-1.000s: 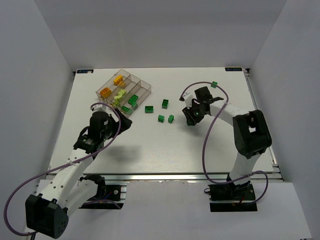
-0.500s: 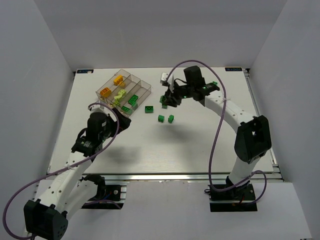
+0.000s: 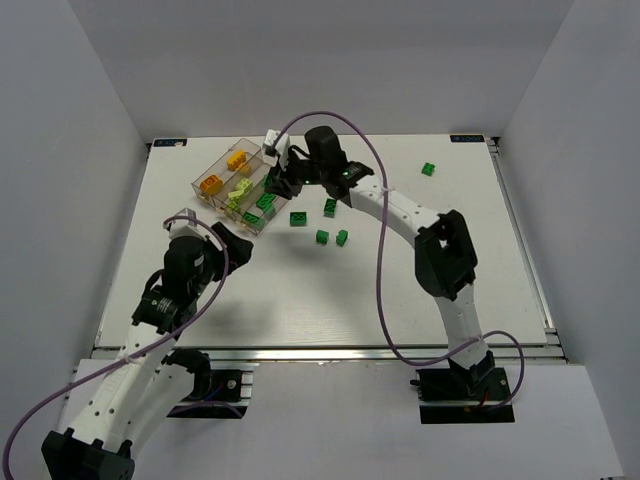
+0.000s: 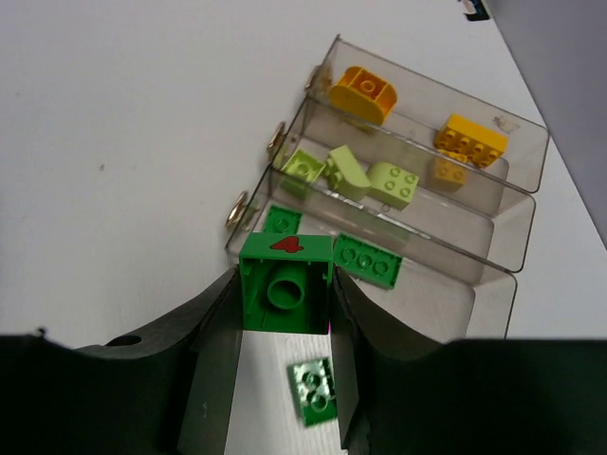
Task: Sort the legos into containers by color
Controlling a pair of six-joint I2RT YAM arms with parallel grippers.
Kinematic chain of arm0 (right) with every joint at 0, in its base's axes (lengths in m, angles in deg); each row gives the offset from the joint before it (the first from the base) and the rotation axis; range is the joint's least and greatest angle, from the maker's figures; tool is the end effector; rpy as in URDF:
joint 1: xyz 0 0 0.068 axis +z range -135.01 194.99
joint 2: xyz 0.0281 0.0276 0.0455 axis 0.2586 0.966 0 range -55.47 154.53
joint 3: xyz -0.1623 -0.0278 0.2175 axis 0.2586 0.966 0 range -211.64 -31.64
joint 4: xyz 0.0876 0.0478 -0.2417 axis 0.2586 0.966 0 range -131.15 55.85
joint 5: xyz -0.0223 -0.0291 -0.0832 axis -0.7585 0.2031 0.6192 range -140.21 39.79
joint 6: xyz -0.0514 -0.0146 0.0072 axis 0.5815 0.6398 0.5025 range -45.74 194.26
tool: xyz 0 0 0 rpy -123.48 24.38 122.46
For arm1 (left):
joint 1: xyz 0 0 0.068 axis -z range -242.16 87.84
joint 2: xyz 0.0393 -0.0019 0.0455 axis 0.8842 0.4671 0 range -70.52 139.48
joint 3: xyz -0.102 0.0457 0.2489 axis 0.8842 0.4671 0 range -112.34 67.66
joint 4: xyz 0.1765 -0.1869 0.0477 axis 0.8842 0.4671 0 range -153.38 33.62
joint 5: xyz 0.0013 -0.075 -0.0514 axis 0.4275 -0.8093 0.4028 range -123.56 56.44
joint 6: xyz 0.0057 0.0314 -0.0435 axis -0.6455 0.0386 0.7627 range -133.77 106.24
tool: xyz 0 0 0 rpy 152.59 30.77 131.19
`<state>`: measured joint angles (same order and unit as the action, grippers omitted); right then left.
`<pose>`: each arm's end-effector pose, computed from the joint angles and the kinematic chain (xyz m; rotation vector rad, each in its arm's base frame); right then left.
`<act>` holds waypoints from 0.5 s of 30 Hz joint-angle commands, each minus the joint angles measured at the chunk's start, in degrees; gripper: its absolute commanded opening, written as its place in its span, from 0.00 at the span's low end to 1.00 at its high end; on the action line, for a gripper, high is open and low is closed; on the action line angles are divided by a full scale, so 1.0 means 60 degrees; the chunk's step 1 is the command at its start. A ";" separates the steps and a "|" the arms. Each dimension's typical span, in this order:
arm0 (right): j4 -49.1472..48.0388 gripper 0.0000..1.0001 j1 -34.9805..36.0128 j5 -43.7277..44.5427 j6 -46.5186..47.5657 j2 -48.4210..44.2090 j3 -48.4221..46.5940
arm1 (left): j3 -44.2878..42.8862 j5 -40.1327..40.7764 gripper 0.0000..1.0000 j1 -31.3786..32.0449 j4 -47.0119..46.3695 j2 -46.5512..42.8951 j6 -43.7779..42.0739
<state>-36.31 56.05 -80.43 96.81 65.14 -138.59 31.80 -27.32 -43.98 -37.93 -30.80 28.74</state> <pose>0.3698 0.3460 0.3079 -1.2988 1.4023 0.7172 0.1540 -0.0466 0.2720 -0.5133 2.0602 -0.5277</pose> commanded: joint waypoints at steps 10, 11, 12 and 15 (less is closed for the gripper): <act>-0.1802 0.00 0.0291 0.2251 -0.1984 0.2103 -0.2037 | 0.0322 0.0381 0.98 -0.0041 0.0636 -0.0790 0.0153; -0.1904 0.00 0.0291 0.2340 -0.2043 0.2191 -0.2037 | 0.0351 0.0381 0.98 -0.0026 0.0679 -0.0849 0.0167; -0.2138 0.00 0.0276 0.2413 -0.2087 0.2337 -0.2023 | 0.0366 0.0381 0.98 -0.0041 0.0709 -0.0878 0.0197; -0.2505 0.03 0.0291 0.2736 -0.2146 0.2645 -0.2037 | 0.0395 0.0366 0.98 -0.0041 0.0782 -0.0981 0.0226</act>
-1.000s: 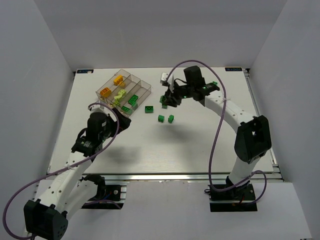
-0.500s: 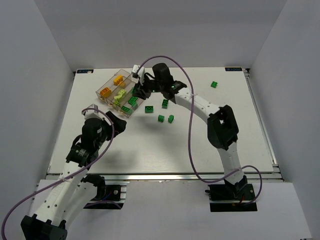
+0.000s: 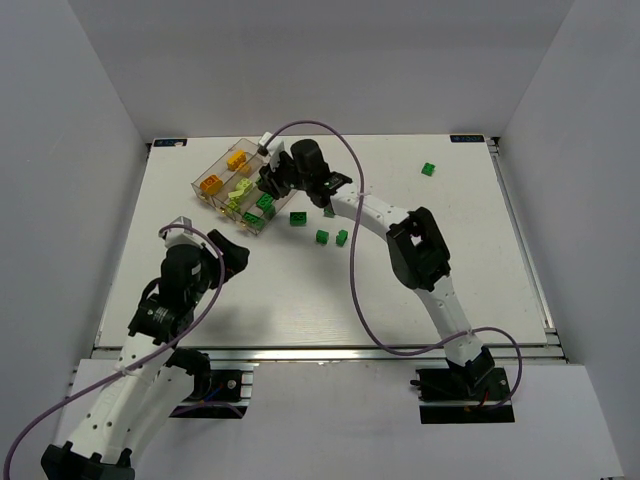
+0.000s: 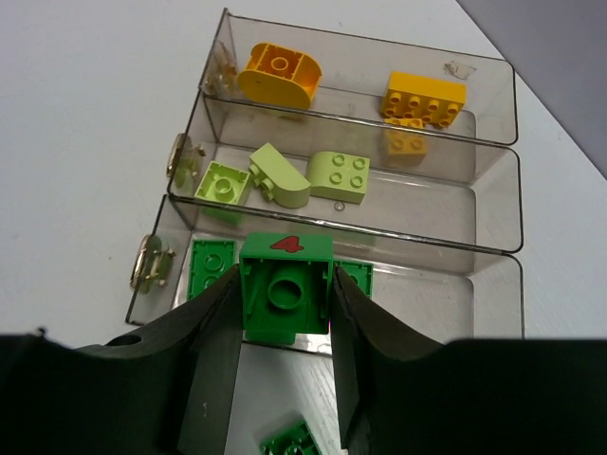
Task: Sort the legos into containers by color
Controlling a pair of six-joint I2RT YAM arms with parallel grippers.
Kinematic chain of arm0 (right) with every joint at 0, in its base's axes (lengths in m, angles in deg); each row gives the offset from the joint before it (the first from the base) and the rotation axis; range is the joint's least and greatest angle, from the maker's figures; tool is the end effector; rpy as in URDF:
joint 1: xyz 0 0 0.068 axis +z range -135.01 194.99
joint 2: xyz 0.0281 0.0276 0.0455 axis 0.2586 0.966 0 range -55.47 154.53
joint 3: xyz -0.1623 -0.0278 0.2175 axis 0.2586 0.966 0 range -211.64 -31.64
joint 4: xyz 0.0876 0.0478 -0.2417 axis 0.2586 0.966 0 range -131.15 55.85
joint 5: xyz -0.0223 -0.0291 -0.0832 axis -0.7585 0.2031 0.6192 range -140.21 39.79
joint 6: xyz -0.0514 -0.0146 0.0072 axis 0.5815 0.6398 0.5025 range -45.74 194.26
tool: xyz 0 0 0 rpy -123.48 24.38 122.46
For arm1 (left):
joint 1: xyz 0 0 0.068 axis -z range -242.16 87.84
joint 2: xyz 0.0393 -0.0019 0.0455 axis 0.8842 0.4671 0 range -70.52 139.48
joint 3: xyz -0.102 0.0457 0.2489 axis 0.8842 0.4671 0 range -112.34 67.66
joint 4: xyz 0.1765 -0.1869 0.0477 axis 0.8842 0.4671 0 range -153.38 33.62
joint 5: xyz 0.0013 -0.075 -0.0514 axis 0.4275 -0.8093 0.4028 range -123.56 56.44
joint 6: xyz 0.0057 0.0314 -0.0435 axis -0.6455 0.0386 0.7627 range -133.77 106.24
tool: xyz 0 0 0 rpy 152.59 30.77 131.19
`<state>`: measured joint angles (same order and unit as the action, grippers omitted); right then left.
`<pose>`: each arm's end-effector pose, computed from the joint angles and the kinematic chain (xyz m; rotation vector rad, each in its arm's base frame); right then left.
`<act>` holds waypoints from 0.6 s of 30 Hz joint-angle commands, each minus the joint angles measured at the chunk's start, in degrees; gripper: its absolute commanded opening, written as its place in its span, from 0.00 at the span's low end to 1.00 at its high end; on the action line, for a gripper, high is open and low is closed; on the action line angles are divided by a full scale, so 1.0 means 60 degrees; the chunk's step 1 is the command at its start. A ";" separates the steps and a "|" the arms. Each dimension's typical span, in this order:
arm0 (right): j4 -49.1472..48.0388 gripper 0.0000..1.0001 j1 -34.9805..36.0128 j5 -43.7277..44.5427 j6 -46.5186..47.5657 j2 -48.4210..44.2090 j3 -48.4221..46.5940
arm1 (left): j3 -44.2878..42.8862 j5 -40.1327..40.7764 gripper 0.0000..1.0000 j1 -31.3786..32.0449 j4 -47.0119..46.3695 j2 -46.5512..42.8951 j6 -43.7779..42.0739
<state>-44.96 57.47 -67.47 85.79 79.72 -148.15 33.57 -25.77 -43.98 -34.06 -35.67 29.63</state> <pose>0.4081 0.3881 0.2502 -1.0355 1.5549 0.6522 0.1381 -0.0403 0.2663 -0.5464 2.0599 -0.5037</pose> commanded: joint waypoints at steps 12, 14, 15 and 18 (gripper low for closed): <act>-0.1254 0.33 0.0054 0.0869 -0.0267 0.0773 -0.0460 | 0.0217 0.0005 0.98 -0.0041 0.0299 -0.0491 0.0223; -0.1268 0.38 0.0039 0.0840 -0.0252 0.0773 -0.0445 | 0.0217 -0.0039 0.98 -0.0041 0.0299 -0.0506 0.0267; -0.1254 0.39 0.0054 0.0840 -0.0237 0.0773 -0.0445 | 0.0217 -0.0053 0.98 -0.0026 0.0299 -0.0520 0.0282; -0.1225 0.46 0.0039 0.0840 -0.0237 0.0758 -0.0445 | 0.0232 -0.0054 0.98 -0.0041 0.0255 -0.0520 0.0369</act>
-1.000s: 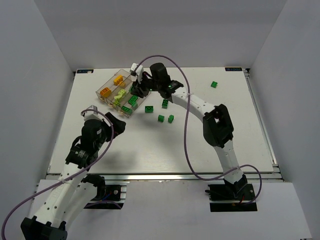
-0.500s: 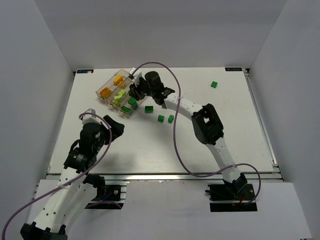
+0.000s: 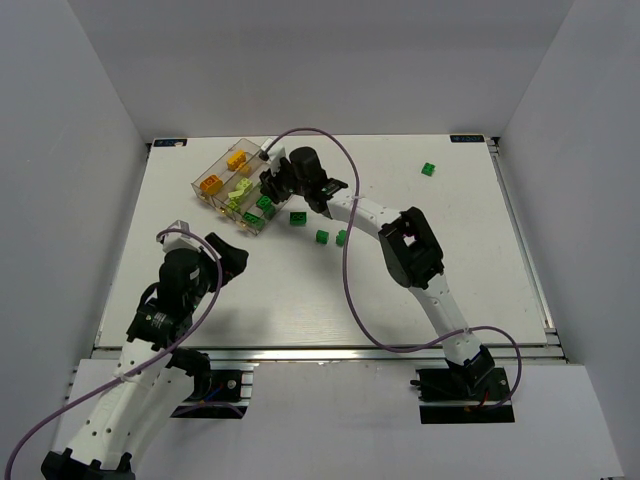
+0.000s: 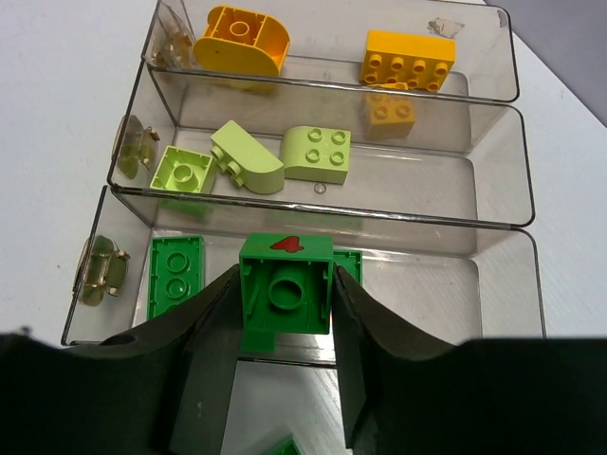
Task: Sort the legos into containers by color
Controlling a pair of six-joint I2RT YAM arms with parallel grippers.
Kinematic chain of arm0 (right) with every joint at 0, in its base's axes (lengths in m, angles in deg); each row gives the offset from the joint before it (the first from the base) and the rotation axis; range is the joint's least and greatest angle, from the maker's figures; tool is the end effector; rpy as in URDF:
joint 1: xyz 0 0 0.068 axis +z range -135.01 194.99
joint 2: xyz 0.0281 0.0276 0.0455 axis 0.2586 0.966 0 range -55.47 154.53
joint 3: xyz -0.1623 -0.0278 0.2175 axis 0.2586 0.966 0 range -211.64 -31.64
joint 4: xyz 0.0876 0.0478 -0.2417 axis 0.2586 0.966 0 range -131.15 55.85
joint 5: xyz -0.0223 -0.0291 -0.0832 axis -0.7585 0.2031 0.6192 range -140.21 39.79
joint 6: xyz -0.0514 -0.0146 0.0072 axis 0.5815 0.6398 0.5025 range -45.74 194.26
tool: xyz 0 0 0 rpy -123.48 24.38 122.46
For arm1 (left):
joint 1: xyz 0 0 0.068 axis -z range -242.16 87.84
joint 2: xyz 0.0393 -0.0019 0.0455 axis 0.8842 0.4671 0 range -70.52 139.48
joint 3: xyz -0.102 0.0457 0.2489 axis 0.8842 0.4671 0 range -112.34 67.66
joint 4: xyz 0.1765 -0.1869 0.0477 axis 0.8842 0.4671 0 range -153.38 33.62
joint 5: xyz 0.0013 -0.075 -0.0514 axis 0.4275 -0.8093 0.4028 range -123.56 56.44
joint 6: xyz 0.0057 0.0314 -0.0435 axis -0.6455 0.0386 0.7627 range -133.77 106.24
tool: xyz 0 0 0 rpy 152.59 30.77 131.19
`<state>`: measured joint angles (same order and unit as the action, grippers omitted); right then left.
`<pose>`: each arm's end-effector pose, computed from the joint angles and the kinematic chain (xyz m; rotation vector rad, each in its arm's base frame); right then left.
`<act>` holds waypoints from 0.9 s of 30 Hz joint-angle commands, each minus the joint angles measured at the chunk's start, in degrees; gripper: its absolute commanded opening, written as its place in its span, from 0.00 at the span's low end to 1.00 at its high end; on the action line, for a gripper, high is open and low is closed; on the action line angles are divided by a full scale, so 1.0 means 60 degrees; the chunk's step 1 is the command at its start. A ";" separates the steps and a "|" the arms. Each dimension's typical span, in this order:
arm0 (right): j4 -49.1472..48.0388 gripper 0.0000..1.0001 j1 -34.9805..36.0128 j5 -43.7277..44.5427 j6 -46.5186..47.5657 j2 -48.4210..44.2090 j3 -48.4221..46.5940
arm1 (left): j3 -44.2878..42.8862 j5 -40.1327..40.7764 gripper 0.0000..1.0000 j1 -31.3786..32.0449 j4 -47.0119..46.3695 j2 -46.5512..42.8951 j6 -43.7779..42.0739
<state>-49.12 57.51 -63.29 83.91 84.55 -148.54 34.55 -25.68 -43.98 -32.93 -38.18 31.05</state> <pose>0.4192 0.3954 0.2136 -0.9668 1.6029 0.6088 0.1308 -0.0379 0.2639 -0.5723 2.0481 -0.5202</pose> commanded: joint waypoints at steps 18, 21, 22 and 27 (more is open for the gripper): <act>0.1632 0.89 -0.0538 -0.1254 0.1947 -0.3163 0.1243 | 0.1298 -0.2015 0.98 -0.0041 -0.2350 0.0762 0.1466; 0.2308 0.83 -0.1065 -0.3214 0.2505 -0.4818 0.3053 | 0.1357 -0.2397 0.98 -0.0026 -0.2951 0.1157 0.1495; 0.2498 0.80 -0.1371 -0.3674 0.2595 -0.5199 0.3483 | 0.1342 -0.2615 0.98 -0.0026 -0.3271 0.1419 0.1481; 0.4050 0.50 -0.2426 -0.4952 0.3224 -0.7353 0.5795 | 0.0876 -0.3027 0.87 0.0178 -0.3743 0.2840 0.1422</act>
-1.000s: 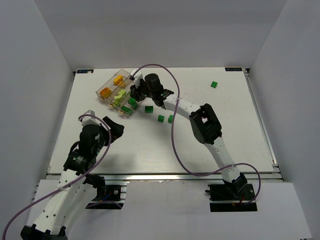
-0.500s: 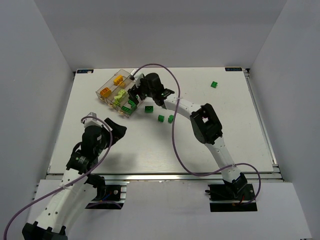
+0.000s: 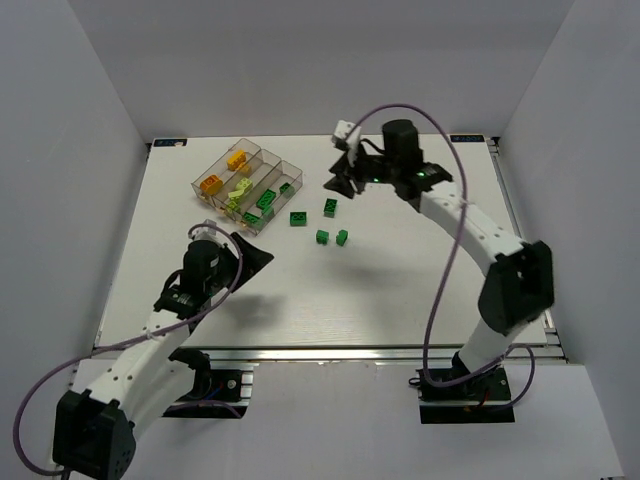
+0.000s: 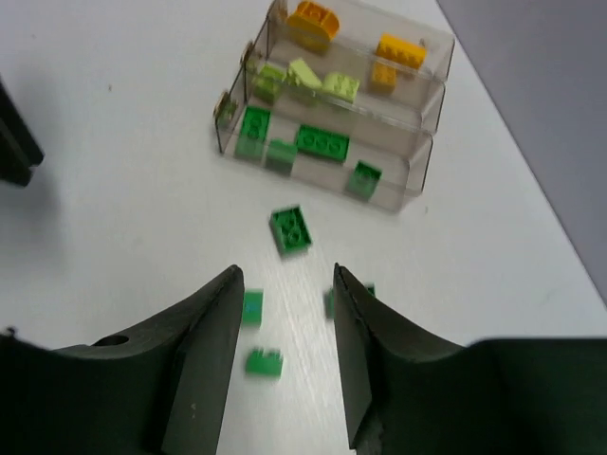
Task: Sort the legos into containers by color
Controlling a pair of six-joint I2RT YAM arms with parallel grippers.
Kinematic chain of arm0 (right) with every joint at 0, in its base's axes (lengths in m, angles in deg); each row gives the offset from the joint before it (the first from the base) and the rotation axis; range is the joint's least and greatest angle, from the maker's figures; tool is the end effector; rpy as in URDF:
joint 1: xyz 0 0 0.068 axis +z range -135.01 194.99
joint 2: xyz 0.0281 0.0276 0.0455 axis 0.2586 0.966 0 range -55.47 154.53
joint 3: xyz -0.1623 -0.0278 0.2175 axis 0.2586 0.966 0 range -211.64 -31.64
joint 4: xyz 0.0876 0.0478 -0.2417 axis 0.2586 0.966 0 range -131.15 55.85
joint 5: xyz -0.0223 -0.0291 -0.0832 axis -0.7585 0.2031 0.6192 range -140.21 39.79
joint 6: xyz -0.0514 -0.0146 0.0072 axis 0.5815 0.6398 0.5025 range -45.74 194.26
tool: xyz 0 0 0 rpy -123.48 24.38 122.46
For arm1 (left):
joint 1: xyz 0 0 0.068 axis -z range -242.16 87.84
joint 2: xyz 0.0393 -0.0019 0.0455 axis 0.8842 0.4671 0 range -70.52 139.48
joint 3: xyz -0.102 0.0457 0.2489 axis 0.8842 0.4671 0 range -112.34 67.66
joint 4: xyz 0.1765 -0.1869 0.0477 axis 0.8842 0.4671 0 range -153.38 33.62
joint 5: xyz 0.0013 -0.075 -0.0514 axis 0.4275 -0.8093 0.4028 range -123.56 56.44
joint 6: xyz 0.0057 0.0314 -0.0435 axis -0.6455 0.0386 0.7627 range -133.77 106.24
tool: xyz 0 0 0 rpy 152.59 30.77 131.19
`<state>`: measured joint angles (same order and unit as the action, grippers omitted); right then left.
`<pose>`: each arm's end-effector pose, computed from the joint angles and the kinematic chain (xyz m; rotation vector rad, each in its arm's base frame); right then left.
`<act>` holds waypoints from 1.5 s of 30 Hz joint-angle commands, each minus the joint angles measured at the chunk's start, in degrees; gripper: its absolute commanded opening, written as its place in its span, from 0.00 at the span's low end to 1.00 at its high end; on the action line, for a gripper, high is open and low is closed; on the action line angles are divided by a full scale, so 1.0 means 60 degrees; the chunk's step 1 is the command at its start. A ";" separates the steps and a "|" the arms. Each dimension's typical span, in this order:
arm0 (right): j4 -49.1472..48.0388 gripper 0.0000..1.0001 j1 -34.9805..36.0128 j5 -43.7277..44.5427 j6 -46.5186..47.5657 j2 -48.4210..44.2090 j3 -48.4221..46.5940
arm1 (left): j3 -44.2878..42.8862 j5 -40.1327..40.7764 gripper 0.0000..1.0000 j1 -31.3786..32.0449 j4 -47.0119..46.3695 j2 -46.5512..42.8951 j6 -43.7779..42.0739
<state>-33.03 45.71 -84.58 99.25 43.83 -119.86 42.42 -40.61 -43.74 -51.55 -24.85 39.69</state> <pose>0.3442 0.2280 0.3518 -1.2242 1.4461 0.6373 0.1680 -0.0607 0.2147 -0.6058 2.1734 -0.8420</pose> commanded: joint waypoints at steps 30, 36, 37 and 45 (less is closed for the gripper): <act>0.1255 0.58 -0.3450 -0.1391 -0.0371 -0.5550 0.6398 | -1.0090 0.2142 0.85 0.2497 0.5116 1.1078 0.4963; 0.1093 0.58 -0.3509 -0.1420 -0.0474 -0.5667 0.6618 | -1.0398 0.1849 0.79 0.2497 0.5132 1.1781 0.5227; 0.1064 0.58 -0.3509 -0.1435 -0.0489 -0.5667 0.6647 | -1.0486 0.1820 0.79 0.2497 0.5088 1.1855 0.5242; 0.1064 0.58 -0.3538 -0.1523 -0.0503 -0.5872 0.6999 | -1.1102 0.1717 0.73 0.2497 0.5044 1.2442 0.5227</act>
<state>-25.18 24.79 -92.34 96.85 10.26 -78.66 -22.38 -30.01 -29.03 -22.24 49.90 70.35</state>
